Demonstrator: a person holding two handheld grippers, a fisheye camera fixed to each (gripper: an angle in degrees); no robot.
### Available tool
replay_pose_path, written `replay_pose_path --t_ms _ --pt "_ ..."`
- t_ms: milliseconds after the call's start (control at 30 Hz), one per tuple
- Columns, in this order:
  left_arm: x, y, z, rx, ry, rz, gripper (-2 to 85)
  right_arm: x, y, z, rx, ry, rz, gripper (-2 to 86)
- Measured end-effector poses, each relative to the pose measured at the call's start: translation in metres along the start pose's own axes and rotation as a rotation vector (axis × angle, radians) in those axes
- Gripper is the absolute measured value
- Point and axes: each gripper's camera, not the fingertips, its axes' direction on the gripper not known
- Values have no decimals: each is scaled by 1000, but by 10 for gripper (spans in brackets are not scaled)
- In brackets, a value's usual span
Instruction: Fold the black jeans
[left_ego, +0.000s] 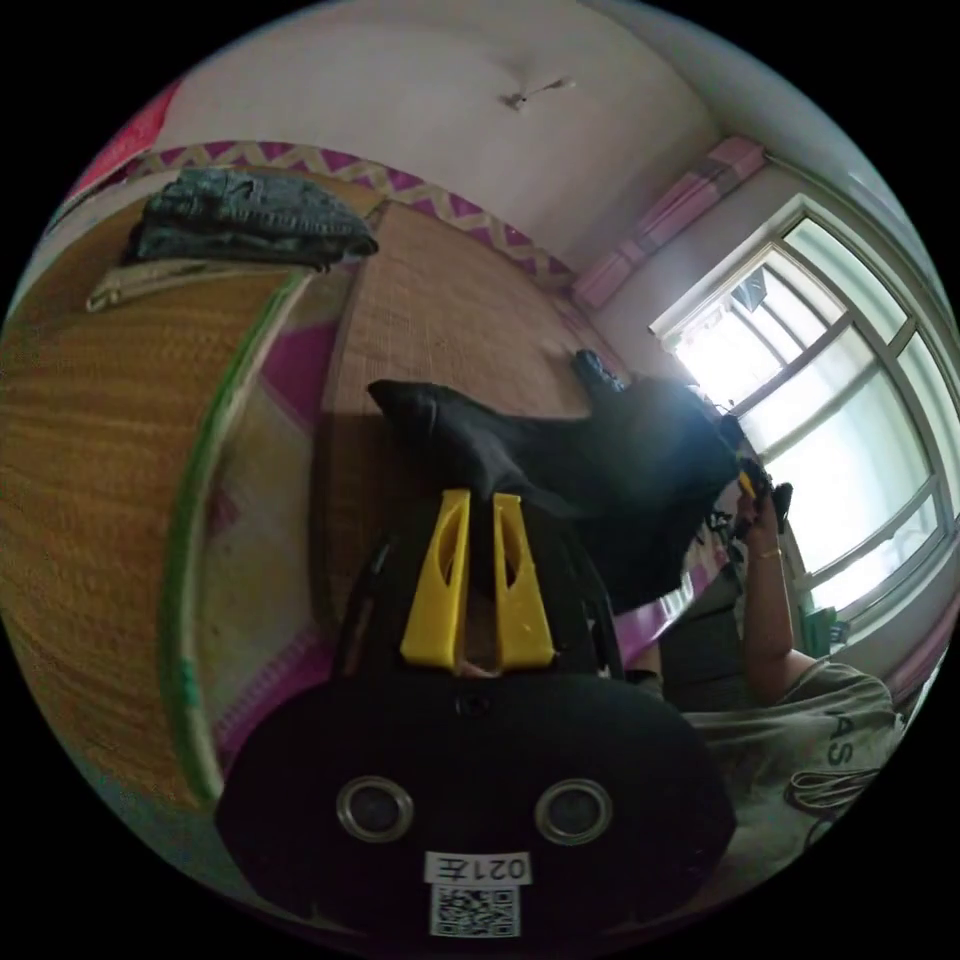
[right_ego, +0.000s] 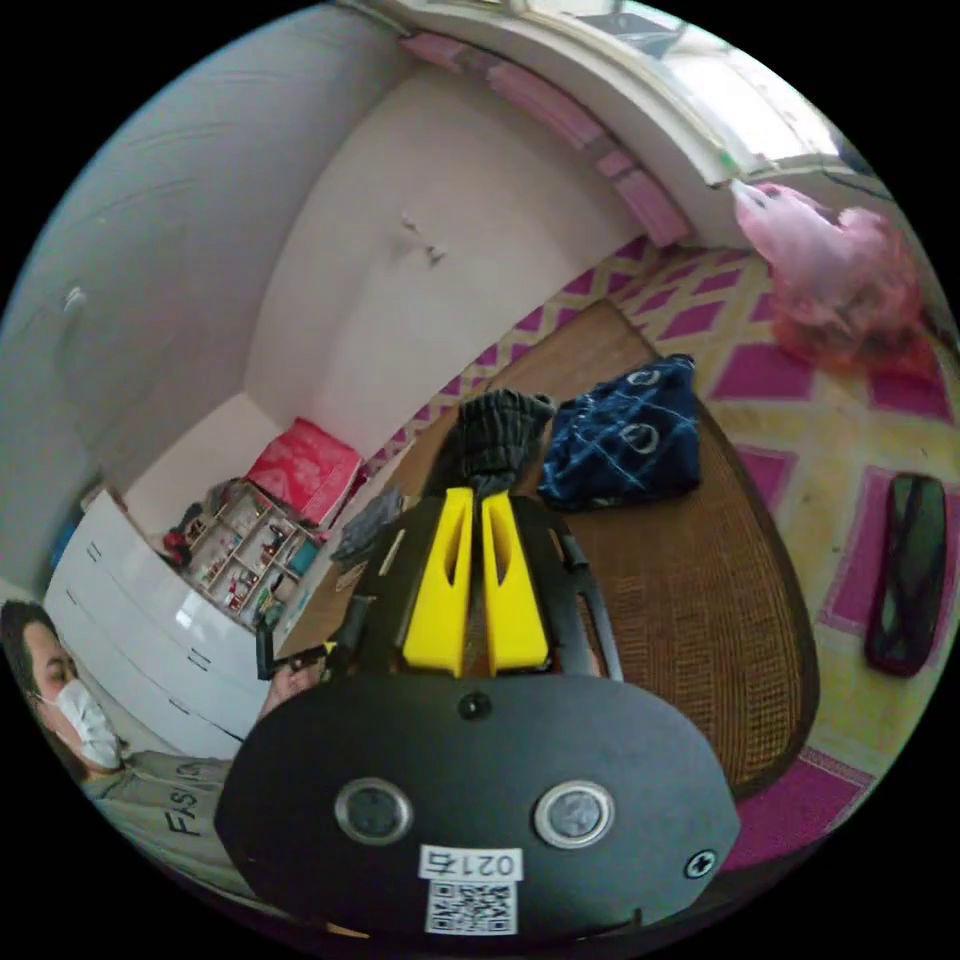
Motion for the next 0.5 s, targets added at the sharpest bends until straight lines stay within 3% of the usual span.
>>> replay_pose_path --t_ms 67,200,367,500 --pt "-8 -20 4 -4 -26 7 32 33 15 -8 -25 14 90 -9" --pt "-37 -25 43 -195 -18 -40 46 103 78 -9 -126 -12 264 -9" --pt "-32 -2 32 -140 -11 -25 27 132 123 -43 -142 -45 328 -8" --pt "-16 10 14 -128 -127 0 1 140 146 -53 -151 -41 374 2"
